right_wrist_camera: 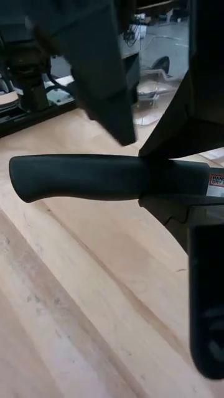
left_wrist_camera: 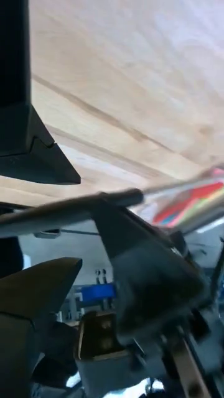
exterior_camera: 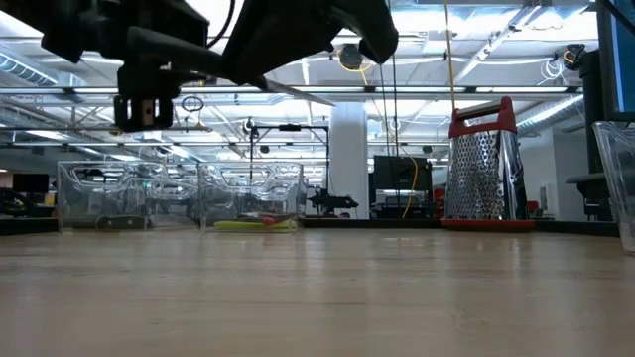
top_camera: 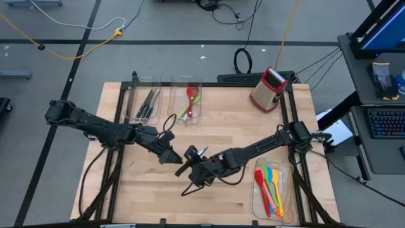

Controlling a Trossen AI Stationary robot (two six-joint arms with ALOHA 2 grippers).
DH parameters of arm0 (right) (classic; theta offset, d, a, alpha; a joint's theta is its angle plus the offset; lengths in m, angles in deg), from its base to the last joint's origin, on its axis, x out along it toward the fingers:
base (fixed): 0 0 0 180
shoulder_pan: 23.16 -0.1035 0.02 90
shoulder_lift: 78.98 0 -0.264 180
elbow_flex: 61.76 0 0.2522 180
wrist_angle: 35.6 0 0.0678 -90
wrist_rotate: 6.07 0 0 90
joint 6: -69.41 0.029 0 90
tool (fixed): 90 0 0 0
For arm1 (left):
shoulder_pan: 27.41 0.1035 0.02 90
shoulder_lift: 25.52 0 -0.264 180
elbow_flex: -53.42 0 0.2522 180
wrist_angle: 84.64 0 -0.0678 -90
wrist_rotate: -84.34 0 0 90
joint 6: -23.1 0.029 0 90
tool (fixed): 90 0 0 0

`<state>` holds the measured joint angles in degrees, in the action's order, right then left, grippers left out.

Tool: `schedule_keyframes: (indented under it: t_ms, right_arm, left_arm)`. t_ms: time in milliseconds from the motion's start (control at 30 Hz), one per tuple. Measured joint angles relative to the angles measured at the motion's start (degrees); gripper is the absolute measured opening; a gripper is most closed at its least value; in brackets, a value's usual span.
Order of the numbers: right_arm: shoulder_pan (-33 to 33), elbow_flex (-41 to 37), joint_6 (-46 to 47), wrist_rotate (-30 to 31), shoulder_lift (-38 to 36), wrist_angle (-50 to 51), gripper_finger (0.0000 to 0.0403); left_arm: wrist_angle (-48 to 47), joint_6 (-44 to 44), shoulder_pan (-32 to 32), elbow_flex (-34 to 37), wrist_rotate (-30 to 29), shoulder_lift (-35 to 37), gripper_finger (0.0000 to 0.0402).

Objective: Pick & Place Kitchen Items
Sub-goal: Put the black knife into the top left transparent bin

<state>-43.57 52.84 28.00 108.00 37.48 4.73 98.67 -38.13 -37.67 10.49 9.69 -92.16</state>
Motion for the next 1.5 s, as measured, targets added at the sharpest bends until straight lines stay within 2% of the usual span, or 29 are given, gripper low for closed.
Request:
schedule_keyframes:
  t_ms: [167, 1167, 1300, 1500]
  right_arm:
    - [0.05, 0.0, -0.25, -0.02, 0.0, 0.09, 0.0067]
    - [3.68, -0.09, -7.9, -0.05, 0.0, -8.31, 0.0067]
    - [4.33, -0.09, -8.33, -0.08, 0.0, -9.11, 0.0067]
    - [4.38, -0.11, -8.9, -0.1, 0.0, -8.31, 0.0067]
  left_arm:
    - [-0.97, -1.71, 0.15, 0.07, 2.39, -0.63, 0.0207]
    - [-0.8, -1.7, -0.91, 0.04, 2.58, -0.54, 0.0205]
    - [-2.06, -1.64, -0.32, 0.04, 2.08, -0.54, 0.0173]
    - [-2.67, -0.35, 1.29, 0.04, 2.02, -0.52, 0.0064]
